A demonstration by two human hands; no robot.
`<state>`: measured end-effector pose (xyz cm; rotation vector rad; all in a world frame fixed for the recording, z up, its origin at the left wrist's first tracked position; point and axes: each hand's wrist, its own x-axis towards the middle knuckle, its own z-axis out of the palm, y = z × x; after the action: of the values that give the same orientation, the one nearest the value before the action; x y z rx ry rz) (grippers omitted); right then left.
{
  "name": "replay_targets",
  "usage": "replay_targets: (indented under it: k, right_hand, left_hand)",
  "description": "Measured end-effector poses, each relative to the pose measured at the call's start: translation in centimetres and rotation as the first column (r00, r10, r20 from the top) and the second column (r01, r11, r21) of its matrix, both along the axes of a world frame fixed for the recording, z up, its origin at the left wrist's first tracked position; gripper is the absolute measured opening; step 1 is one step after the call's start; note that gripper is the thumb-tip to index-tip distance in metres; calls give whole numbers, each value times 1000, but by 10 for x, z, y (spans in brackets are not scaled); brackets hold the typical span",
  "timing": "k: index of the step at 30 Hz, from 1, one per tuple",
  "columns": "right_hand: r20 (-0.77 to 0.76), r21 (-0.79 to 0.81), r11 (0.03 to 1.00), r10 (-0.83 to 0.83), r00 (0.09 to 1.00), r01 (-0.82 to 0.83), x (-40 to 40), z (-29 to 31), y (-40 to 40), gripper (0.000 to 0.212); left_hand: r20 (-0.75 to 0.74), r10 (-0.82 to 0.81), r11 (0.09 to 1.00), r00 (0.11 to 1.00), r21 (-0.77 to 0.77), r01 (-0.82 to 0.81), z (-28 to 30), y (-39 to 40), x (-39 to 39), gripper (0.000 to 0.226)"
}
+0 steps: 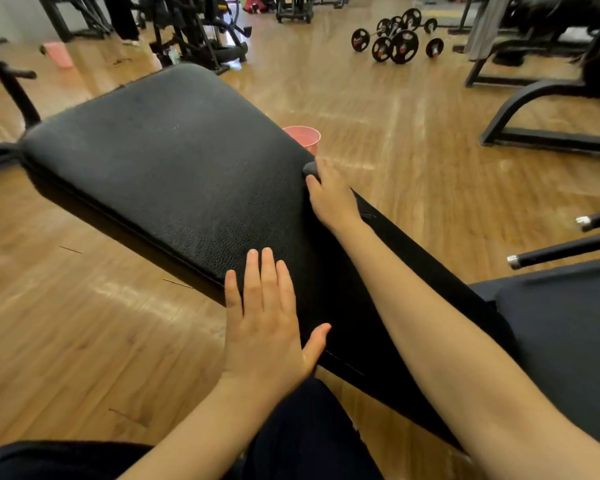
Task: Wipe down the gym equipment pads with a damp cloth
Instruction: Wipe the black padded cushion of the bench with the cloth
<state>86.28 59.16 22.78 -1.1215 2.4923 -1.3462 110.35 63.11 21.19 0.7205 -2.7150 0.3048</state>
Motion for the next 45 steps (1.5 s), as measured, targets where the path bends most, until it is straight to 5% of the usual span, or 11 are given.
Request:
replay_targets:
  k: [5,14,18,32,41,45]
  right_hand:
    - [2,-19,999,50,999,-50,-4,-18,34,51]
    - [96,-21,993,-113,989,115,-7,-39,72,44]
    - [92,-46,989,-133,987,138,-8,-42,71,47]
    - [202,38,970,-242,949,239,-14,-17,26,36]
    - [-57,-43,999,24,998,-27,21,66,-72,29]
    - [-46,-62,994,86,995,-88,15,54,-51,47]
  left_hand:
    - [13,-20,999,1000,33,19,4,1,2,88]
    - [-3,-129,988,992,85,129,21,-9,13,102]
    - [-31,-4,1000,1000,-29,3,49,-45,17,110]
    - [78,163,987,983,-18,-162,53,-59,9,124]
    - [95,163,987,982,-8,-163,56,-58,12,120]
    - [75,129,990,989,47,-133,53,-59,13,118]
